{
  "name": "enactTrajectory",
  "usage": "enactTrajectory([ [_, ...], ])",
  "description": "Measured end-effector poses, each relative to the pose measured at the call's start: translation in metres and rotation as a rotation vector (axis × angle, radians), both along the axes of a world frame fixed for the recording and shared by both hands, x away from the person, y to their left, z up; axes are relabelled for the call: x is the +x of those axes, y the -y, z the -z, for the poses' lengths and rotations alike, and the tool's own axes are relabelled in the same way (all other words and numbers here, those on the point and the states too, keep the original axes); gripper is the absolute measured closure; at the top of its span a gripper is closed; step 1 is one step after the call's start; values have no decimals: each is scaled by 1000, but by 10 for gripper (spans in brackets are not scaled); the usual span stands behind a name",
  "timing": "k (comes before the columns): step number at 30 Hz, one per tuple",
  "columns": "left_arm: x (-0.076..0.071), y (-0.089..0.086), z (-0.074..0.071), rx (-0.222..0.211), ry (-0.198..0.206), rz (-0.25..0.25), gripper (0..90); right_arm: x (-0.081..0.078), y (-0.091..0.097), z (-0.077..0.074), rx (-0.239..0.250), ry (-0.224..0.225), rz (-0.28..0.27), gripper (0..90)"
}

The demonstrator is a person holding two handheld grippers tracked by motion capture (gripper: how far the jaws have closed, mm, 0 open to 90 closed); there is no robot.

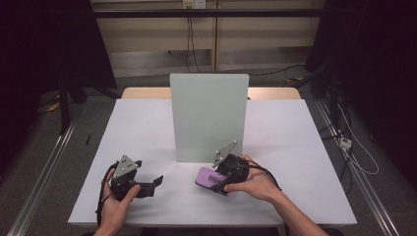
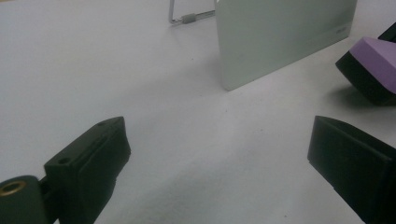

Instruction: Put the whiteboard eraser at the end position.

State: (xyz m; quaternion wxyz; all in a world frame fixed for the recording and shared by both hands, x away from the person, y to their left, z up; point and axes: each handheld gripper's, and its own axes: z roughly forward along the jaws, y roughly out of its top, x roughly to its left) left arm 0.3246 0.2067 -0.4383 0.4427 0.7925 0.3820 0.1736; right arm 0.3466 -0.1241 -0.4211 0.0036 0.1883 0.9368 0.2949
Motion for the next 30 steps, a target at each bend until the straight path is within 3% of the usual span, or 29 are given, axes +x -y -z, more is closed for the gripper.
enactTrajectory([
  [13, 0, 0, 0, 3, -2, 1, 53, 2, -7, 8, -17, -4, -11, 414],
  [30, 1, 0, 1, 3, 0, -1, 53, 5, -6, 13, 2, -26, 11, 410],
])
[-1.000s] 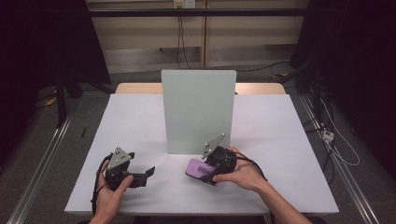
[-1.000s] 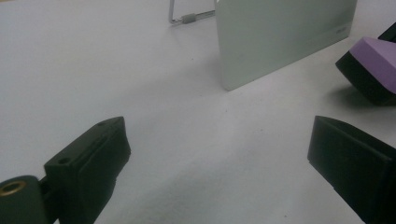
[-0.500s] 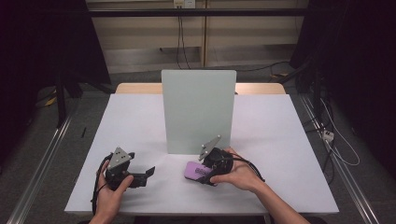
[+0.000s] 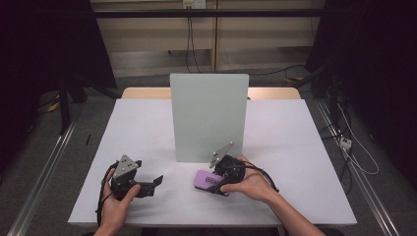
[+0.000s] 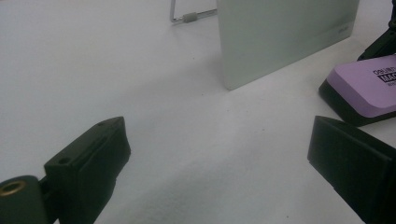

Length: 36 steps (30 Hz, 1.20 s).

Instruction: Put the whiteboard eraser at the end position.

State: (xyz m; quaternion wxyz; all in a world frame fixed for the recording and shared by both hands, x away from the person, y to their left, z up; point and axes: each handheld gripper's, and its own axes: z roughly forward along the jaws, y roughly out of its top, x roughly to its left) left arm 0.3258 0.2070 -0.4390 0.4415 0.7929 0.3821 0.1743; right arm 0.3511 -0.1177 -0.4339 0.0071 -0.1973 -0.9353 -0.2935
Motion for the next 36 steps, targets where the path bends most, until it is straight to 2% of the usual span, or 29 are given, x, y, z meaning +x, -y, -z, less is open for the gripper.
enactTrajectory([
  [9, -1, -2, 0, 0, -7, -23, 53, 0, 0, 0, -4, 7, -3, 404],
  [15, -2, -2, 0, 2, -6, -18, 53, -2, -1, 1, -13, 33, 1, 374],
  [24, -1, -1, 0, -1, -7, -13, 53, -2, 1, 3, -11, 37, 21, 217],
  [31, -1, -1, 0, 4, -6, -9, 53, -1, 1, 1, -13, 38, 38, 143],
  [36, -2, -2, 0, 0, -4, -10, 53, -1, 3, -1, 6, 42, 60, 102],
])
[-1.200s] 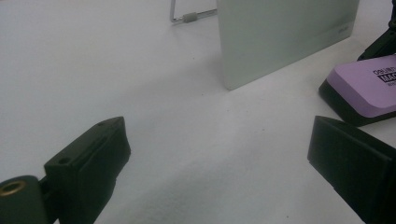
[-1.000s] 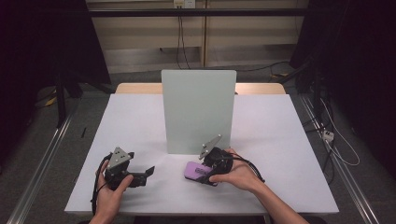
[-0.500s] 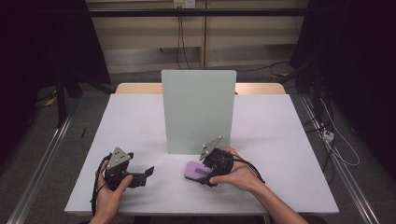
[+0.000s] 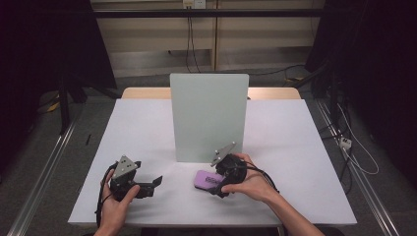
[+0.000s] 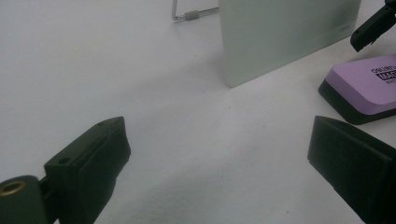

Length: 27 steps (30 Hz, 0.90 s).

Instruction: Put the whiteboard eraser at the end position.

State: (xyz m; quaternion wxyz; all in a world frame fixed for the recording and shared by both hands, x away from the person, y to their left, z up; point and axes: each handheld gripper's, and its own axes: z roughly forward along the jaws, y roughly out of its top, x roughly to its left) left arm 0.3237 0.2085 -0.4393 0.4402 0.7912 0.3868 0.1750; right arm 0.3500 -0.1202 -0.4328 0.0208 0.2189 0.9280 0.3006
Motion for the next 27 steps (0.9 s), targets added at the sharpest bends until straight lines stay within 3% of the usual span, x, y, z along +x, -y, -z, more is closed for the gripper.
enactTrajectory([
  [16, 2, 3, 0, -6, 3, 15, 53, -3, 4, -7, 44, 18, 21, 94],
  [27, 4, 4, 0, -5, 0, 22, 53, -4, 11, -13, 99, 40, 81, 97],
])
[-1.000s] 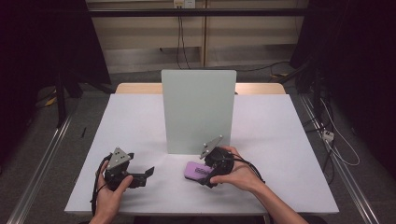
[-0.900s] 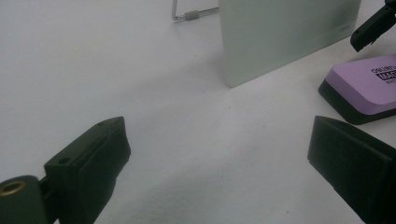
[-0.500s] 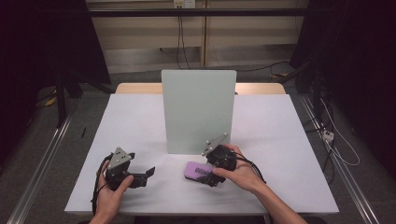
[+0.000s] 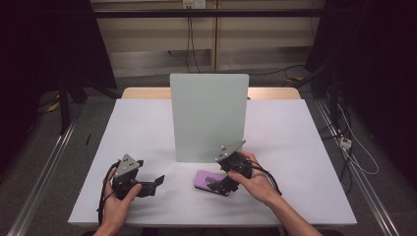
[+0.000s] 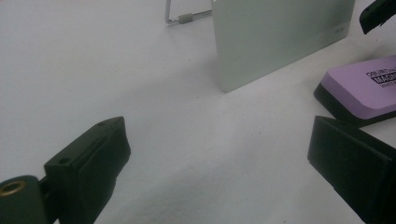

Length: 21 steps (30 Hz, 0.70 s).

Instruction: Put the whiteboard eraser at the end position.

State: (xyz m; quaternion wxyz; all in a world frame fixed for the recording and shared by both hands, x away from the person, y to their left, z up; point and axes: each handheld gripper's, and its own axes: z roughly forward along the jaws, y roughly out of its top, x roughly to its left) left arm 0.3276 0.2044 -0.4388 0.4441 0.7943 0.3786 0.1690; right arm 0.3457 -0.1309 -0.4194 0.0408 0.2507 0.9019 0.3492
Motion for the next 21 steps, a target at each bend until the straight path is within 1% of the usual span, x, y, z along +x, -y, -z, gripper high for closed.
enactTrajectory([
  [3, 0, -1, 0, 1, -2, -5, 53, 0, 2, -2, 22, 0, 16, 93],
  [5, 0, -1, 0, 0, -3, -7, 53, 0, 2, -4, 19, 16, 36, 92],
  [9, 0, -1, 0, -2, -5, -7, 53, 0, 6, -5, 35, 27, 68, 91],
  [11, 0, -1, 0, -9, -2, -9, 53, 0, 10, -6, 62, 49, 91, 92],
  [13, 0, -1, 0, -7, -5, -12, 53, 0, 15, -7, 94, 51, 117, 93],
  [15, 0, -2, -1, -8, -2, -15, 53, 0, 19, -9, 92, 75, 141, 93],
  [18, 0, -3, -1, -12, 0, -23, 53, -2, 25, -11, 109, 87, 170, 91],
  [21, 0, -4, -1, -9, 3, -19, 53, -4, 29, -10, 109, 105, 198, 89],
])
